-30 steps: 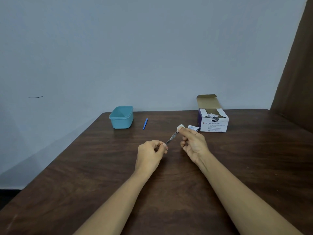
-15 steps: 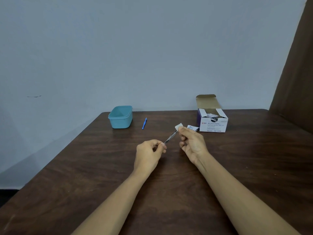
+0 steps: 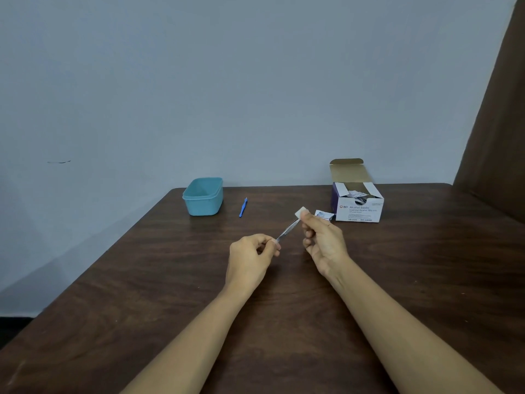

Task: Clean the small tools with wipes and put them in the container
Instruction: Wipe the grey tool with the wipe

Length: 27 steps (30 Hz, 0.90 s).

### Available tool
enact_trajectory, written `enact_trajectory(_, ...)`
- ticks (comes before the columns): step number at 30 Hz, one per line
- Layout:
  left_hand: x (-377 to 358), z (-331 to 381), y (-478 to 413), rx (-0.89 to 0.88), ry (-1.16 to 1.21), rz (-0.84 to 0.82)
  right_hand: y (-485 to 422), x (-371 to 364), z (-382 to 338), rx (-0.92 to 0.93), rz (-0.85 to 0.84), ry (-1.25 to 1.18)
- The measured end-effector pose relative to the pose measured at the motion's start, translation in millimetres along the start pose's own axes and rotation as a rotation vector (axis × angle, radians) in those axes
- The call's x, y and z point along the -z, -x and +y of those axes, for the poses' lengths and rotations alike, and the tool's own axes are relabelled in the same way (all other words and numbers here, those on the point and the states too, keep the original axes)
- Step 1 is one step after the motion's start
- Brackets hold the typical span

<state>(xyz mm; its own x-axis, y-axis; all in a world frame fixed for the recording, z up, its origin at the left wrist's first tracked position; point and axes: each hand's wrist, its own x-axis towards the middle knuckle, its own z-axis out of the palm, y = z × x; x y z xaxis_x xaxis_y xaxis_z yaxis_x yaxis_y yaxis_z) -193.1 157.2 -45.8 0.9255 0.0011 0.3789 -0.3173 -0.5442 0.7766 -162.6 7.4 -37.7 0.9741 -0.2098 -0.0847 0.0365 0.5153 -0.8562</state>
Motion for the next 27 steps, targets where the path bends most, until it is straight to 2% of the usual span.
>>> enact_trajectory(8, -0.6, -0.2, -0.4, -0.006, -0.020, -0.019, 1.9, -3.3, 6.3, 0.047, -0.021, 0.088)
enact_trajectory(20, -1.1, -0.5, -1.3, 0.003, -0.034, -0.031, -0.6, -2.3, 4.8, 0.026, -0.016, 0.135)
enact_trajectory(27, 1.4, -0.2, -0.7, 0.059, 0.053, -0.086, -0.4, -2.5, 5.0, 0.047, -0.048, 0.211)
